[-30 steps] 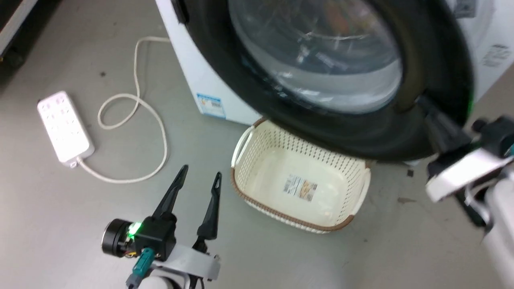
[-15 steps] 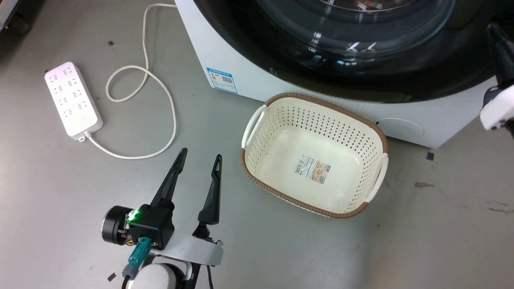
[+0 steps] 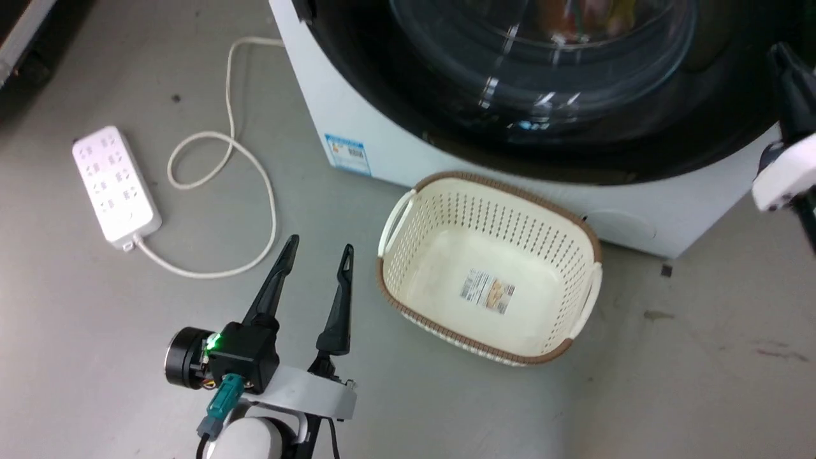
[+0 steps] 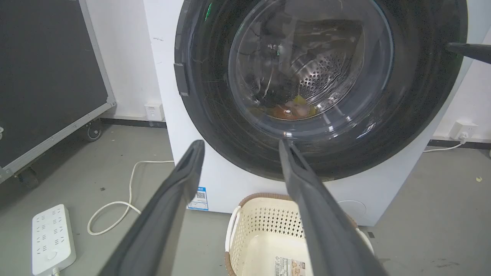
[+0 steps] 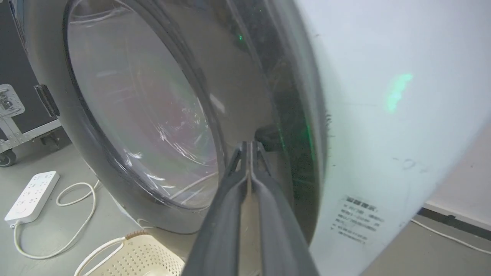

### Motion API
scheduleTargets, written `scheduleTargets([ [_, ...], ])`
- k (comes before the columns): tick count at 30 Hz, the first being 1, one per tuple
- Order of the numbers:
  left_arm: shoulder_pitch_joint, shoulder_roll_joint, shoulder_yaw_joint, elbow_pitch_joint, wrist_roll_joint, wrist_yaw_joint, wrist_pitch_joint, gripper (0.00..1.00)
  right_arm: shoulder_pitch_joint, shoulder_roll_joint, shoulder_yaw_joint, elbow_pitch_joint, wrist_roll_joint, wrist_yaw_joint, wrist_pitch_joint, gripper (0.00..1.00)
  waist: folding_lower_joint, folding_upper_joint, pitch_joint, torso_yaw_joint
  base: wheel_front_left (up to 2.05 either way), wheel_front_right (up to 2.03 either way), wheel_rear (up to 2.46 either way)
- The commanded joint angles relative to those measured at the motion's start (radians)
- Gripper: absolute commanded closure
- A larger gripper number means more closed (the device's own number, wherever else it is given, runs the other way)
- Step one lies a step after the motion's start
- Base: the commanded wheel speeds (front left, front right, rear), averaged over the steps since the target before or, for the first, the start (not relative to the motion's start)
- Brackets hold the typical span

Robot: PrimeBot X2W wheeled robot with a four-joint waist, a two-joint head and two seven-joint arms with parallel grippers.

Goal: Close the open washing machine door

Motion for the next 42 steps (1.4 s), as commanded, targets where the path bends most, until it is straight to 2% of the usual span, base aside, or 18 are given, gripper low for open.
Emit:
scheduleTargets([
  [1, 0.011, 0.000, 0.006, 0.008, -0.007, 0.000, -0.004, 0.00, 0.049, 0.010, -0.008, -0.020, 0.006, -0.006, -0.004, 0.00, 0.0000, -0.0001, -0.045, -0.019, 0.00, 0.00, 0.00],
  [4, 0.029, 0.000, 0.015, 0.031, -0.013, -0.007, -0.004, 0.00, 0.134, 0.026, -0.024, -0.087, -0.018, -0.006, -0.004, 0.00, 0.0000, -0.0001, -0.094, -0.043, 0.00, 0.00, 0.00],
  [8, 0.055, 0.000, 0.033, 0.069, -0.004, -0.017, -0.004, 0.00, 0.267, 0.085, -0.097, -0.205, -0.054, -0.006, -0.004, 0.00, 0.0000, -0.0001, -0.153, -0.089, 0.00, 0.00, 0.00],
  [14, 0.077, 0.000, 0.049, 0.112, 0.009, -0.035, -0.004, 0.00, 0.502, 0.220, -0.244, -0.434, -0.182, -0.006, -0.004, 0.00, 0.0000, -0.0001, -0.222, -0.145, 0.00, 0.00, 0.00],
  [21, 0.110, 0.000, 0.069, 0.133, -0.005, -0.051, -0.004, 0.00, 0.738, 0.347, -0.317, -0.652, -0.308, -0.006, -0.004, 0.00, 0.0000, -0.0001, -0.270, -0.189, 0.00, 0.00, 0.00],
  [27, 0.129, 0.000, 0.080, 0.145, -0.017, -0.064, -0.004, 0.00, 0.883, 0.393, -0.352, -0.736, -0.332, -0.006, -0.004, 0.00, 0.0000, -0.0001, -0.287, -0.207, 0.00, 0.00, 0.00],
  [33, 0.129, 0.000, 0.074, 0.163, -0.005, -0.067, -0.004, 0.00, 0.913, 0.396, -0.332, -0.712, -0.304, -0.006, -0.004, 0.00, 0.0000, -0.0001, -0.291, -0.202, 0.00, 0.00, 0.00],
  [34, 0.122, -0.001, 0.075, 0.163, -0.006, -0.063, 0.000, 1.00, 0.901, 0.391, -0.332, -0.712, -0.306, -0.005, 0.000, 1.00, 0.0000, -0.0001, -0.292, -0.202, 0.00, 0.00, 0.00],
  [42, 0.123, -0.001, 0.081, 0.156, -0.002, -0.059, 0.011, 1.00, 0.901, 0.391, -0.329, -0.715, -0.311, -0.005, 0.009, 1.00, 0.0000, -0.0001, -0.291, -0.203, 0.00, 0.00, 0.00],
])
